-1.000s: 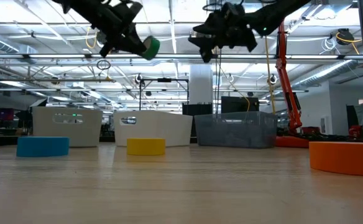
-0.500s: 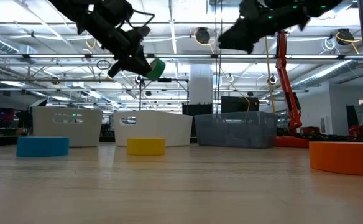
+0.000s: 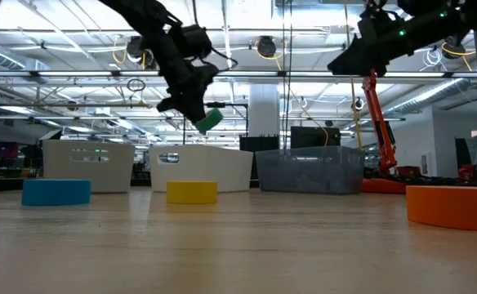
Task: Pick and place Stapler, Stapler remover, tape
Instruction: Put the green tape into the white bin
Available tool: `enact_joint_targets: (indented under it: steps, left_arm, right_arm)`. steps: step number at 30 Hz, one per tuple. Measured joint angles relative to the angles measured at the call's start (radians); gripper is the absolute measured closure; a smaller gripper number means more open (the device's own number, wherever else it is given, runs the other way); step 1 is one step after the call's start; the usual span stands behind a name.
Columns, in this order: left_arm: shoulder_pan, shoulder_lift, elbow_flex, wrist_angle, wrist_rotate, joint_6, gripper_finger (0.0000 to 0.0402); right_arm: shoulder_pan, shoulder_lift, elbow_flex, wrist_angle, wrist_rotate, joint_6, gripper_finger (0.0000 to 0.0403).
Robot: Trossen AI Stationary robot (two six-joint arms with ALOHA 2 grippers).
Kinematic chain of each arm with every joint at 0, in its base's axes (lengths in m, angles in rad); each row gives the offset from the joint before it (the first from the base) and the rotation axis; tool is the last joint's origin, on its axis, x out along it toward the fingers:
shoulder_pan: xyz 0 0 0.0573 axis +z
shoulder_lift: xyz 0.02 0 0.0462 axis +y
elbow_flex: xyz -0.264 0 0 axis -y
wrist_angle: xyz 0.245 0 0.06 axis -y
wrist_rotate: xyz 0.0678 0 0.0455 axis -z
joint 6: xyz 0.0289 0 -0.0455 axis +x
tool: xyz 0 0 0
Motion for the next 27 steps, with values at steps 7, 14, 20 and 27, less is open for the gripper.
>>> enact_joint_targets:
  steps: [7,14,20,27]
  left_arm:
    - [0.027,0.153,0.130,-0.140,0.051,0.032,0.0367]
    - [0.027,0.247,0.200,-0.199,0.052,0.036,0.0367]
    - [0.030,0.306,0.215,-0.200,0.043,0.038,0.0367]
    - [0.029,0.340,0.215,-0.159,0.019,-0.009,0.0367]
  right_arm:
    - [0.000,-0.092,-0.093,0.000,-0.002,0.043,0.0239]
    - [0.000,-0.148,-0.134,0.000,-0.002,0.047,0.0239]
    - [0.000,-0.162,-0.146,0.001,-0.002,0.073,0.0239]
    - [0.000,-0.162,-0.155,0.000,-0.002,0.085,0.0239]
